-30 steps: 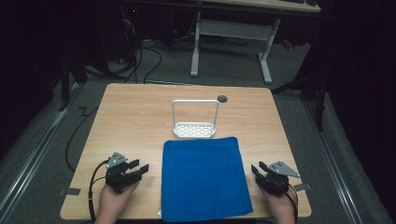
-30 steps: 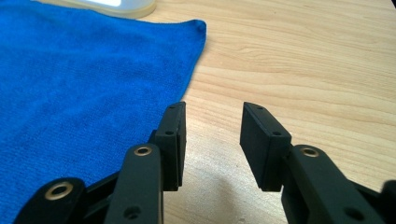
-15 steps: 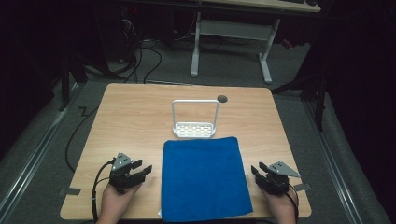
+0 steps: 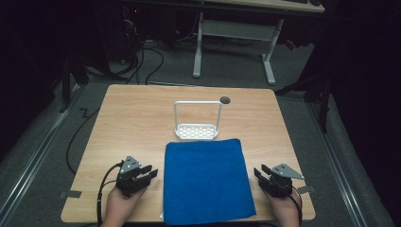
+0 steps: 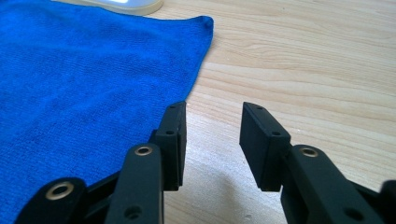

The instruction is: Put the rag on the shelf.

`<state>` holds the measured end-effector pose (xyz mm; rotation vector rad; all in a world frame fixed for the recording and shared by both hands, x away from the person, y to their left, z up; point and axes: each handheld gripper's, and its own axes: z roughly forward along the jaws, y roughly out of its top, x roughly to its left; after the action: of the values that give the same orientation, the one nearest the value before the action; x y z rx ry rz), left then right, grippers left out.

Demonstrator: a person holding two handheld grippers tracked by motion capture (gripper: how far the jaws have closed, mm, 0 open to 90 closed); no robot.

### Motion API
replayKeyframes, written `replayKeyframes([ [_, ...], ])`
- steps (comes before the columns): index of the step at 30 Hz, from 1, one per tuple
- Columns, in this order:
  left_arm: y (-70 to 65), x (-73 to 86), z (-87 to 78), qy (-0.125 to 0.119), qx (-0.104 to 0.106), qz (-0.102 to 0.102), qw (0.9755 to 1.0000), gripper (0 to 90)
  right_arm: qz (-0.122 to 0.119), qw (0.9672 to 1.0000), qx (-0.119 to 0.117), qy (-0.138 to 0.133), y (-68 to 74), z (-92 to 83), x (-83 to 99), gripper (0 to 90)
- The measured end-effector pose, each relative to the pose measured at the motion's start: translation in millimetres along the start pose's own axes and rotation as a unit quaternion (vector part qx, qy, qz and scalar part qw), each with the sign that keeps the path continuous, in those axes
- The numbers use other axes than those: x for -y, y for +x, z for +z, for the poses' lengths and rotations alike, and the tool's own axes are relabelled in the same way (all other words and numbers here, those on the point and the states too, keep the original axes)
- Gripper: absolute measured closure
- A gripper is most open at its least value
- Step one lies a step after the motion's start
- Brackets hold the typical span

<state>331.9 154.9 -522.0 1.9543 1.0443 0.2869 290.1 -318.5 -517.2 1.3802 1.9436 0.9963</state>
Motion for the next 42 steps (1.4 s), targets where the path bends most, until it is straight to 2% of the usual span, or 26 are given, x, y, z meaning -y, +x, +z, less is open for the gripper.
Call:
replayKeyframes([
  [4, -7.5, -1.5, 4.8, 0.008, 0.013, 0.009, 0.9998, 74.7, -0.004, 1.0, -0.004, 0.0, 1.0, 1.2, 0.0, 64.6],
  [5, -14.0, -2.9, 8.2, 0.015, 0.02, 0.021, 0.9995, 76.0, -0.006, 0.9999, -0.008, 0.004, 3.1, 2.6, -0.3, 65.2],
  [7, -17.3, -3.5, 9.7, 0.018, 0.023, 0.026, 0.9992, 78.9, -0.008, 0.9999, -0.01, 0.005, 3.6, 3.0, -0.5, 65.4],
  [10, -29.3, -5.0, 16.7, 0.027, 0.034, 0.045, 0.998, 83.0, -0.011, 0.9998, -0.016, 0.008, 6.3, 4.7, -1.1, 66.2],
  [12, -32.9, -4.9, 20.1, 0.031, 0.037, 0.047, 0.9977, 83.9, -0.013, 0.9997, -0.017, 0.008, 6.5, 5.5, -1.1, 66.3],
  [15, -42.0, -5.1, 27.0, 0.043, 0.04, 0.062, 0.9964, 87.3, -0.012, 0.9996, -0.021, 0.012, 9.3, 7.4, -1.3, 68.2],
  [16, -46.5, -5.8, 29.0, 0.049, 0.041, 0.073, 0.9953, 88.6, -0.015, 0.9995, -0.025, 0.012, 10.7, 7.8, -1.6, 70.0],
  [18, -52.8, -6.5, 31.0, 0.051, 0.042, 0.085, 0.9942, 90.0, -0.023, 0.999, -0.035, 0.016, 15.2, 8.8, -2.8, 79.3],
  [20, -58.6, -6.6, 33.7, 0.056, 0.044, 0.098, 0.9927, 90.0, -0.047, 0.9974, -0.046, 0.028, 26.3, 12.2, -5.3, 89.6],
  [21, -58.6, -6.6, 33.7, 0.056, 0.044, 0.098, 0.9927, 90.0, -0.047, 0.9974, -0.046, 0.028, 26.3, 12.2, -5.3, 89.6],
  [22, -59.3, -6.2, 35.7, 0.061, 0.04, 0.102, 0.9921, 90.0, -0.058, 0.9962, -0.054, 0.035, 32.1, 15.0, -6.1, 90.0],
  [23, -59.3, -6.2, 35.7, 0.061, 0.04, 0.102, 0.9921, 90.0, -0.058, 0.9962, -0.054, 0.035, 32.1, 15.0, -6.1, 90.0],
  [24, -58.7, -5.9, 36.6, 0.064, 0.039, 0.103, 0.9919, 90.0, -0.072, 0.9947, -0.06, 0.042, 37.3, 19.5, -6.3, 90.0],
  [26, -57.6, -6.0, 36.9, 0.065, 0.037, 0.1, 0.9921, 90.0, -0.079, 0.994, -0.059, 0.048, 39.8, 22.0, -6.4, 90.0],
  [31, -55.4, -5.8, 36.4, 0.067, 0.04, 0.101, 0.9919, 88.9, -0.078, 0.9935, -0.057, 0.061, 39.8, 26.0, -5.1, 90.0],
  [37, -53.3, -4.4, 34.2, 0.068, 0.043, 0.105, 0.9912, 86.7, -0.079, 0.993, -0.063, 0.062, 40.7, 25.1, -4.0, 90.0],
  [42, -42.7, 1.0, 24.5, 0.068, 0.049, 0.082, 0.9931, 85.3, -0.084, 0.9911, -0.082, 0.063, 46.3, 22.2, -2.3, 90.0],
])
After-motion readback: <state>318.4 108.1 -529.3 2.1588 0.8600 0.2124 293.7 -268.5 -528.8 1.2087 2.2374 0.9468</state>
